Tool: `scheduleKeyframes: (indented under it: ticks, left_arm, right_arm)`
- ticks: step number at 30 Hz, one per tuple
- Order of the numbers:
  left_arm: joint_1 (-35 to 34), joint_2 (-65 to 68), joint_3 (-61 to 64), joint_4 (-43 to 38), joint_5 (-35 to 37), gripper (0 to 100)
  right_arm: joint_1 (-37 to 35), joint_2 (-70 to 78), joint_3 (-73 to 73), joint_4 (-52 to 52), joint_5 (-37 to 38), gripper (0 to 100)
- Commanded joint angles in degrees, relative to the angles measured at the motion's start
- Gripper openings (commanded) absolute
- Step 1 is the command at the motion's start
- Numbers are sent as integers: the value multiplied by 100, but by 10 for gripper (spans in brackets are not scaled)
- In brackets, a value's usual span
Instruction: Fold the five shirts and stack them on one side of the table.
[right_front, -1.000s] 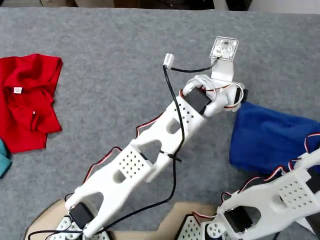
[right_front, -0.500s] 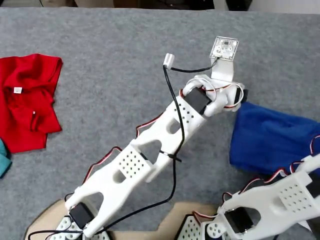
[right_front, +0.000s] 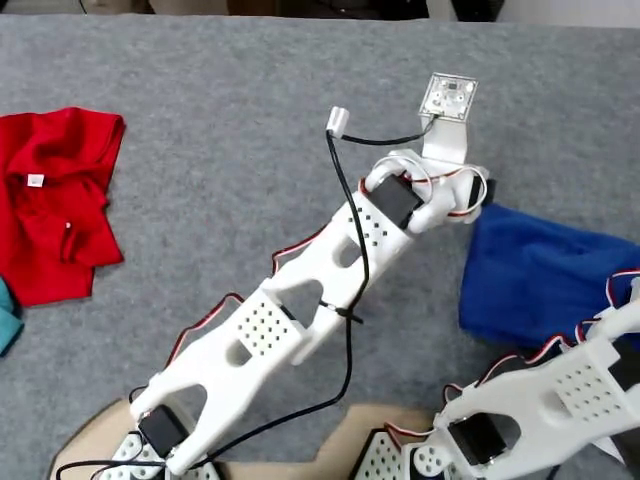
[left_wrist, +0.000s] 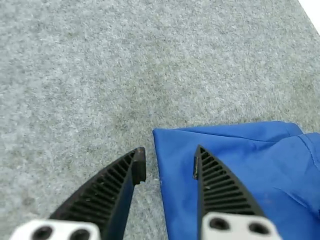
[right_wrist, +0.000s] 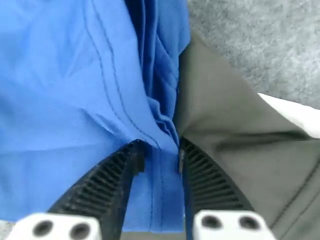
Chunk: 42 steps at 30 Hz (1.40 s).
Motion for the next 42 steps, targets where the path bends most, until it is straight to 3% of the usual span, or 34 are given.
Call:
scheduleKeyframes:
  ticks: [1, 5, 9, 19, 30, 42]
  left_arm:
    - [-53, -418, -299, 18, -53, 169]
    - [-53, -418, -255, 88, -53, 169]
    - [-53, -418, -237, 141, -53, 169]
    - [-53, -418, -246, 132, -62, 169]
    - [-35, -426, -281, 334, -281, 169]
    - [-26, -426, -290, 334, -281, 168]
  right_arm:
    - [-145, -444, -31, -62, 35, 108]
    - [-136, -444, -31, -53, 35, 37]
    - [-127, -558, 4, -44, 35, 101]
    - [-84, -1578, 198, 273, 35, 104]
    - [514, -2088, 1684, -273, 229, 105]
    - [532, -2035, 1859, -571, 202, 140]
